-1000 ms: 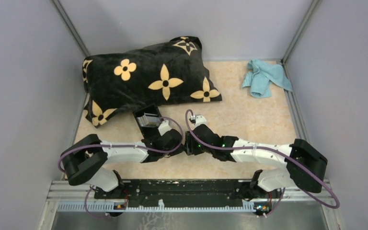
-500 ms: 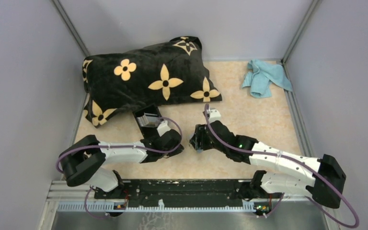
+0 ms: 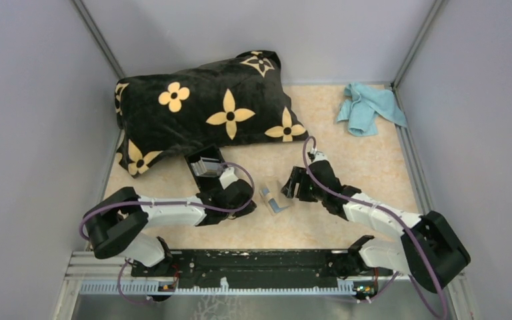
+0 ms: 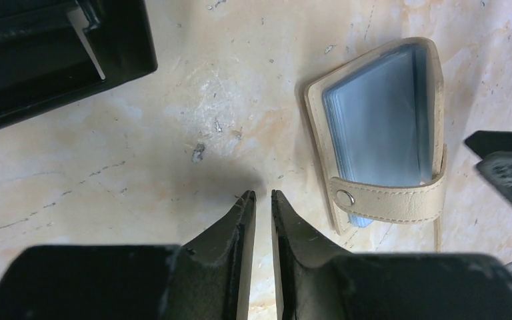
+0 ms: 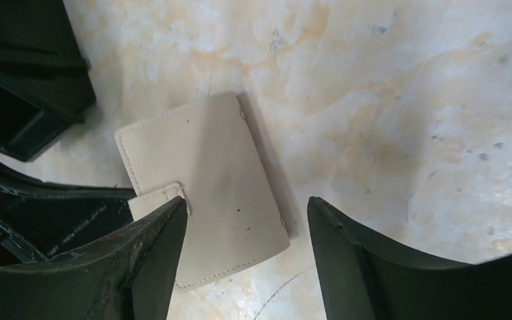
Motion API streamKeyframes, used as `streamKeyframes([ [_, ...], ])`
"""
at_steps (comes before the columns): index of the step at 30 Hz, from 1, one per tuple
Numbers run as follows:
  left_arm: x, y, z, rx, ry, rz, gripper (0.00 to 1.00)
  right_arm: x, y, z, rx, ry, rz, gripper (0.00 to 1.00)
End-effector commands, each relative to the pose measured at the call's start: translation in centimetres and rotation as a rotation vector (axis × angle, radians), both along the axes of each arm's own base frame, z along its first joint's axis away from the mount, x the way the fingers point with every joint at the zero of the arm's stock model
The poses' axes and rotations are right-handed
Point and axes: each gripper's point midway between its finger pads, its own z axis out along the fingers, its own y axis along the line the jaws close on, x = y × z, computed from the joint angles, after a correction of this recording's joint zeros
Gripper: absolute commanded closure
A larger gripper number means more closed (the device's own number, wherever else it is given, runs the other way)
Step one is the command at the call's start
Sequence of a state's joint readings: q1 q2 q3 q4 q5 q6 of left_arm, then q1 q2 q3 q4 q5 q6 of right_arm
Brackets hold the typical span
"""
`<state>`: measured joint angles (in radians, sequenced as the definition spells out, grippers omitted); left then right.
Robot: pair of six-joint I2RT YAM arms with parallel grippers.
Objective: Put the credit cards into the card holder
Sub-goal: Close the card holder at the center of the board.
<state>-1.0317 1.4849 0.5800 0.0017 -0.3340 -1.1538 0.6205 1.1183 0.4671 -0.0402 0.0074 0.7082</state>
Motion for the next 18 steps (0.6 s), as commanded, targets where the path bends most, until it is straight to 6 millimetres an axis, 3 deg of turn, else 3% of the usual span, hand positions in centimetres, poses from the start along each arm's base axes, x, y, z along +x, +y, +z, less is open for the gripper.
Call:
streamKeyframes([
  [1,-5.4,8.3,-6.9,0.364,0.219,-0.059,0.76,0.2,3.2,1.4,0.161,-0.029,0.099,0.33],
  [18,-5.6,7.7,-7.8,0.356,0.238,-0.081,0.76,-2.5,2.9,-5.4,0.136,0.134,0.130,0.30],
])
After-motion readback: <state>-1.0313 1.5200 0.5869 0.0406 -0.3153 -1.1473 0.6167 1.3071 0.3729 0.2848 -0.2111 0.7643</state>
